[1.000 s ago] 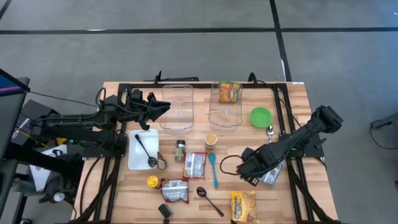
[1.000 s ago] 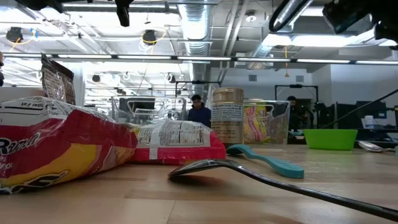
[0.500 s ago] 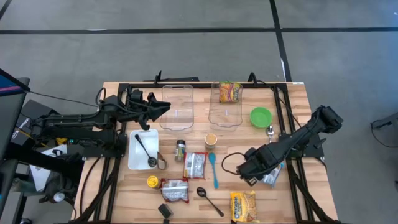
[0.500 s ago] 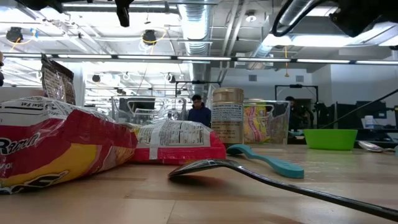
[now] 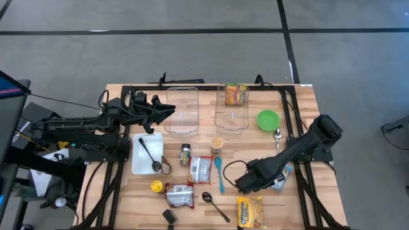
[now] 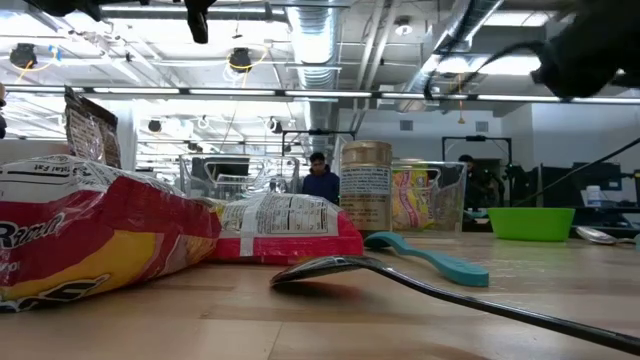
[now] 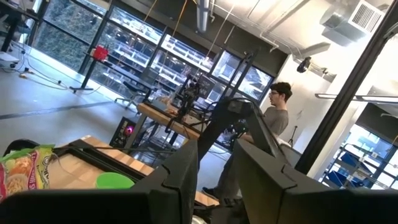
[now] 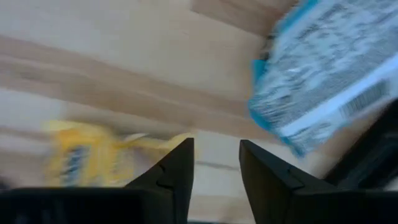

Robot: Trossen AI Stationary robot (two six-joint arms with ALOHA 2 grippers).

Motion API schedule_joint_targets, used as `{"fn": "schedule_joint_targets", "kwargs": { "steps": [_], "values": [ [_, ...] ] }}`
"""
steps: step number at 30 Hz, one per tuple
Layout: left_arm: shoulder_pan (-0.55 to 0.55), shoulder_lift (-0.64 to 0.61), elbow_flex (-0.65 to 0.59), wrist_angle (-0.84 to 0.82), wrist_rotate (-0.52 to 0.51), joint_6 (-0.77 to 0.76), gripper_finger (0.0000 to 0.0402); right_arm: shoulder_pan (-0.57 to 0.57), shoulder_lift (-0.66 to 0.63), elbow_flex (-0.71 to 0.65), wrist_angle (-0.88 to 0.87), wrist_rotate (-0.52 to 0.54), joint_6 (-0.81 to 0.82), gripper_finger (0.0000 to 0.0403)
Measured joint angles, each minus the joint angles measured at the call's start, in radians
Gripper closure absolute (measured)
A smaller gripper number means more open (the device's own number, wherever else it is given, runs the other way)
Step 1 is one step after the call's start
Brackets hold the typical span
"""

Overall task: Pick & Place Food Item
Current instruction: Put the blue noodle pack into the right transparent bin

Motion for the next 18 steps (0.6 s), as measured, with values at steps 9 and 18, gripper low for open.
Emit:
{"fn": "schedule_joint_targets", "kwargs": {
  "steps": [9, 18],
  "values": [
    [0.0, 0.0, 0.0, 0.004, 0.0, 0.0, 0.03, 0.051, 0.055, 0.001, -0.066, -0.003, -0.136, 0.0326],
    [0.0, 0.0, 0.0, 0.008, 0.0, 0.0, 0.03, 0.216, 0.025, 0.002, -0.115, -0.055, -0.067, 0.0332]
  ]
}}
